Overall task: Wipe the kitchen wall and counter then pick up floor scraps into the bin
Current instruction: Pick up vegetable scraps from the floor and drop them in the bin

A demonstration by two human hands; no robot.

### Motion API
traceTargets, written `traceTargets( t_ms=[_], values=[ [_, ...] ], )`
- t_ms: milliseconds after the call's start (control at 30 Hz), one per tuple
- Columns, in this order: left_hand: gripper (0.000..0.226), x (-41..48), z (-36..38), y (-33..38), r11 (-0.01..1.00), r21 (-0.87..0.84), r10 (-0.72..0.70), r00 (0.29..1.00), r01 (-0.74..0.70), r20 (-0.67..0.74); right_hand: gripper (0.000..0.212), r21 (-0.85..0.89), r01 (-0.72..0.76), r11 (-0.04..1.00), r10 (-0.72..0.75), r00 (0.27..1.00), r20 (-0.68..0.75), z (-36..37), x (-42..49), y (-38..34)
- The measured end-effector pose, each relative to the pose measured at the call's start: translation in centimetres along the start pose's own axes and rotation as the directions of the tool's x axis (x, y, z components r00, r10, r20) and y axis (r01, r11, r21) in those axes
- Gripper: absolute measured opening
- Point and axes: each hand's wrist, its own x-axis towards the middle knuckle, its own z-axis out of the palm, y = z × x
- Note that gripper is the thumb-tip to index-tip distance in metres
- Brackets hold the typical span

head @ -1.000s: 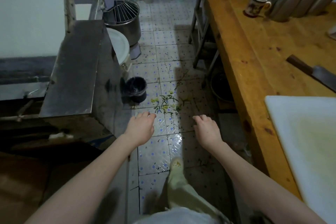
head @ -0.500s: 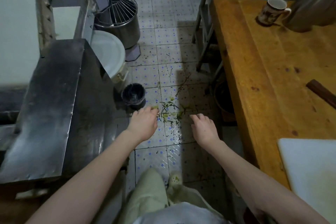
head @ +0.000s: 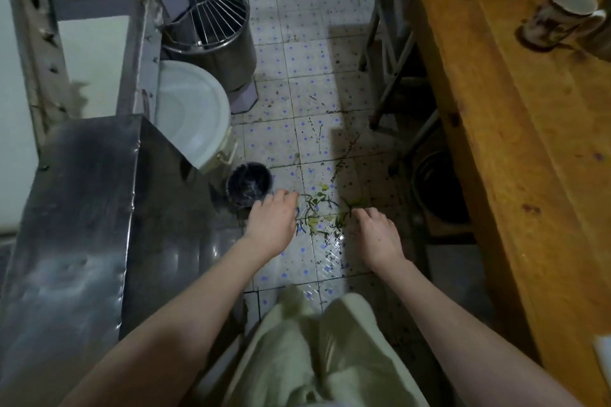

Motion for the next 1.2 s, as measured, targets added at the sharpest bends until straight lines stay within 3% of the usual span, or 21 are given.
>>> traceTargets(
  t_ms=[267,733,900,1200],
  values=[
    [0.047,8.6,10.3,-2.4,0.997,-0.052,-0.055,0.998,0.058,0.043,0.046,0.015,0.051,0.999,-0.051,0.998,0.026,8.2,11.0,1.9],
    [0.05,24.9,41.5,-10.0,0.984,-0.048,-0.161,0.97,0.172,0.182,0.038,0.147,0.031,0.989,-0.029,1.0,-0.011,36.4,30.2,10.3],
    [0.045,29.4,50.3,-13.1,0.97,-0.107,-0.189,0.951,0.22,0.244,0.043,0.105,0.026,0.994,-0.028,1.0,0.014,44.5,34.5,13.0],
    [0.057,35.1,62.7,-17.3,0.981,-0.052,-0.173,0.966,0.186,0.191,0.053,0.01,0.083,0.996,-0.083,0.996,-0.04,54.4,40.0,16.6]
  ],
)
